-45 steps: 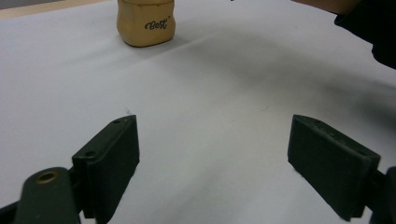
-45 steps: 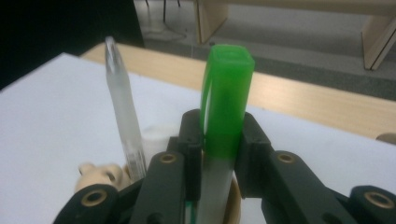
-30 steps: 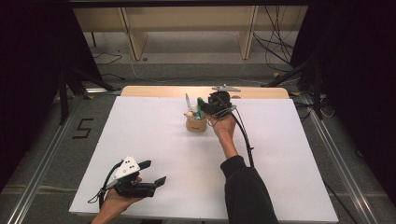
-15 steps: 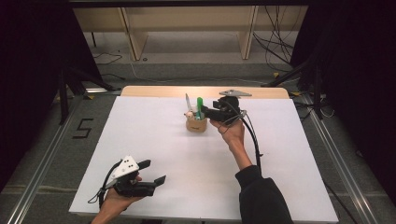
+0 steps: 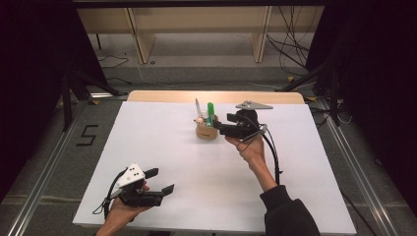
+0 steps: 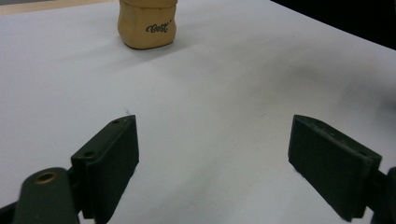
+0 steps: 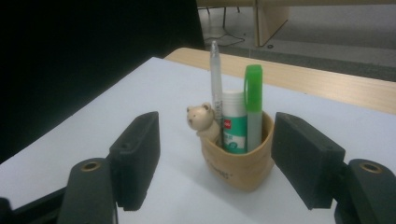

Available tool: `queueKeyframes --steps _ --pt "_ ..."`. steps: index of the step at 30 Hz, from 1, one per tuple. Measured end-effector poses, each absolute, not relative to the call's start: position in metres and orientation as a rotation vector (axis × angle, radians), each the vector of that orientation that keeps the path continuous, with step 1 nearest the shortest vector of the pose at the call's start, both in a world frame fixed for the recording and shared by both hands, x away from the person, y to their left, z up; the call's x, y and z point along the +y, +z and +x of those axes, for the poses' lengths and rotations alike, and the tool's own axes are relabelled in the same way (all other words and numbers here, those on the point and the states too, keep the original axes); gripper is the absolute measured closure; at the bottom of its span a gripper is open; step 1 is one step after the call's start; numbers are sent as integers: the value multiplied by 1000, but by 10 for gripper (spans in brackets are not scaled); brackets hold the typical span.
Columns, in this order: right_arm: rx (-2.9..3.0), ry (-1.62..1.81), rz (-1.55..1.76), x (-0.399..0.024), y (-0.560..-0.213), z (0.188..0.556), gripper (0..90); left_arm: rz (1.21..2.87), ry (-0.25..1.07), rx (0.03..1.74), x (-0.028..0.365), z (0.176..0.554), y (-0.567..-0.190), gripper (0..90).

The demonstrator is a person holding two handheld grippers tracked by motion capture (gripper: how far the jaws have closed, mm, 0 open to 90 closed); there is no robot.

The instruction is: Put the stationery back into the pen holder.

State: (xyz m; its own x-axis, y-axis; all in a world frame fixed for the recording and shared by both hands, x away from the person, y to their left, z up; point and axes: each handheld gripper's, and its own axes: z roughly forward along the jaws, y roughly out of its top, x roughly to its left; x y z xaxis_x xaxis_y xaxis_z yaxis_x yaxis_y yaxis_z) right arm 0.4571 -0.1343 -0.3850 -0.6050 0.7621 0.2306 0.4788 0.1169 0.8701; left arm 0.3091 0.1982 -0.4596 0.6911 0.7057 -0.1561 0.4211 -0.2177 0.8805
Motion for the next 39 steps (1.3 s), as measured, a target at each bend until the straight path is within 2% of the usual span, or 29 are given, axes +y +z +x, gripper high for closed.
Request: queueKeyframes --steps 22,39 --pt "2161 1563 1142 -155 -392 410 273 1832 326 895 200 311 -460 157" --pt "2194 1562 1113 -176 -415 381 230 1834 345 898 203 311 -460 157"
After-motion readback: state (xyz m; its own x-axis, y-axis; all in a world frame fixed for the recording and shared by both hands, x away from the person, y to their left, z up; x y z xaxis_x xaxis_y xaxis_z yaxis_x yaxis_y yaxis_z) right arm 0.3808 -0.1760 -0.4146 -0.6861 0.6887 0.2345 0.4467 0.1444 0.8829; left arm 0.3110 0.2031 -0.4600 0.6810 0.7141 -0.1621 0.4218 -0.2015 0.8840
